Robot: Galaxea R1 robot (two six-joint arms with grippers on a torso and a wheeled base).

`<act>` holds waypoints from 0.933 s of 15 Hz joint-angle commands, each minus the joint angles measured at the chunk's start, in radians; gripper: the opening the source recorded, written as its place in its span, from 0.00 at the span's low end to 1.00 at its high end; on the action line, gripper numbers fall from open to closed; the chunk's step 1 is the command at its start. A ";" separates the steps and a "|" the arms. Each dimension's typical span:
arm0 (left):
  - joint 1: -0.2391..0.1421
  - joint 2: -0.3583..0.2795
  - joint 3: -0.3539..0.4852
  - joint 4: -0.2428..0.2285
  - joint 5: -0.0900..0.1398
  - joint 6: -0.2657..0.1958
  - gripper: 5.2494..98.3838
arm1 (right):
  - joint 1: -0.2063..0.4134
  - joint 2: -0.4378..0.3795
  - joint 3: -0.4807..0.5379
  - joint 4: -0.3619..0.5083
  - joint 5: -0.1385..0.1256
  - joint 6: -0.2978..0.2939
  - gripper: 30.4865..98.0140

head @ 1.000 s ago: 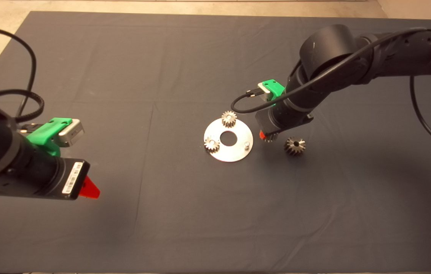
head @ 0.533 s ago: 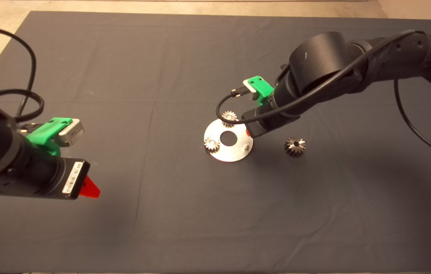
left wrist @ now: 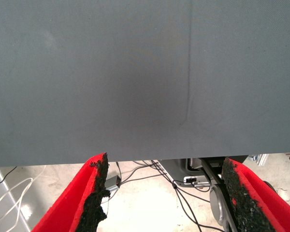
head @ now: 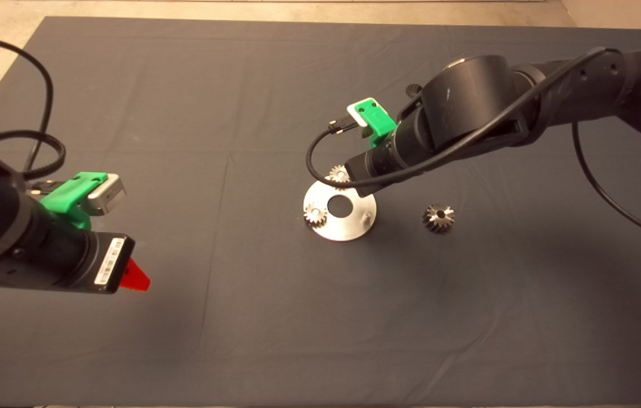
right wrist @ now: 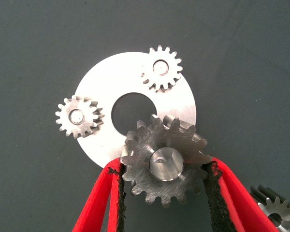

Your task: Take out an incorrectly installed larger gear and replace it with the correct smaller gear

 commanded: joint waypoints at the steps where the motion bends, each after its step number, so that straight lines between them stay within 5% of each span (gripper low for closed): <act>1: -0.004 0.012 -0.002 0.013 0.107 -0.020 0.58 | -0.008 -0.001 -0.015 -0.053 -0.125 0.009 0.05; 5: -0.001 0.013 -0.001 0.019 0.107 -0.020 0.58 | -0.068 0.009 -0.032 -0.059 -0.125 0.009 0.05; 14: 0.021 0.015 0.007 0.039 0.107 -0.023 0.58 | -0.070 0.014 -0.048 -0.062 -0.125 -0.010 0.05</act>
